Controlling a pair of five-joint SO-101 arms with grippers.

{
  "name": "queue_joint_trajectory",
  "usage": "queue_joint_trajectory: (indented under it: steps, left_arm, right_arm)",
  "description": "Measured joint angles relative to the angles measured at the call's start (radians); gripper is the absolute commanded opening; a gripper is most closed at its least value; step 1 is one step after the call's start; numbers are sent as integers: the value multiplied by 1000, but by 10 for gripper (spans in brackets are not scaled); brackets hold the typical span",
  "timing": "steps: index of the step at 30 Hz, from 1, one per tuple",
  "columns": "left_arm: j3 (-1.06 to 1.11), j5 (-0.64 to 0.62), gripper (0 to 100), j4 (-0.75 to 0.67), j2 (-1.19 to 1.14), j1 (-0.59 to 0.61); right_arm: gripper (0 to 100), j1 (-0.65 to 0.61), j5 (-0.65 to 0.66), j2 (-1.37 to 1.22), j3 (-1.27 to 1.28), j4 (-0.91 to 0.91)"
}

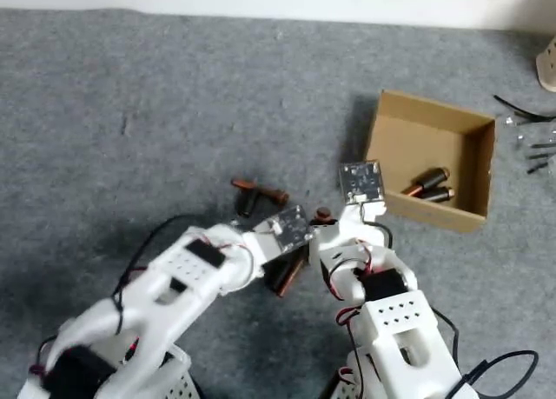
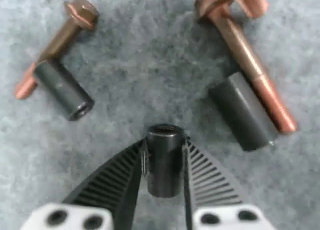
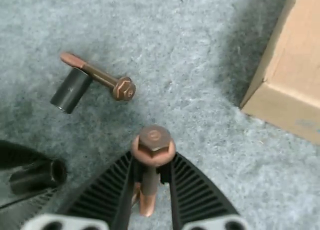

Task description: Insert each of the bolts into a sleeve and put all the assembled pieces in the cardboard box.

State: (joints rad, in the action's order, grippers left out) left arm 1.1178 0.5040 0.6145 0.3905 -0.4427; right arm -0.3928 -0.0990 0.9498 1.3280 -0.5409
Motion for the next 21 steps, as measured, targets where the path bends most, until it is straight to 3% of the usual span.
queue_joint_trajectory:
  steps: [3, 11, 15, 21]
  left_arm:
    - [-106, 0, 198, 58, -118, 2]
    - [-163, -38, 172, 92, -149, 37]
    - [-94, -109, 172, 75, -32, 92]
    - [106, -275, 172, -40, 328, 302]
  right_arm:
    - [4, 0, 0, 0, 0, 0]
    - [4, 0, 0, 0, 0, 0]
    - [4, 0, 0, 0, 0, 0]
    - [4, 0, 0, 0, 0, 0]
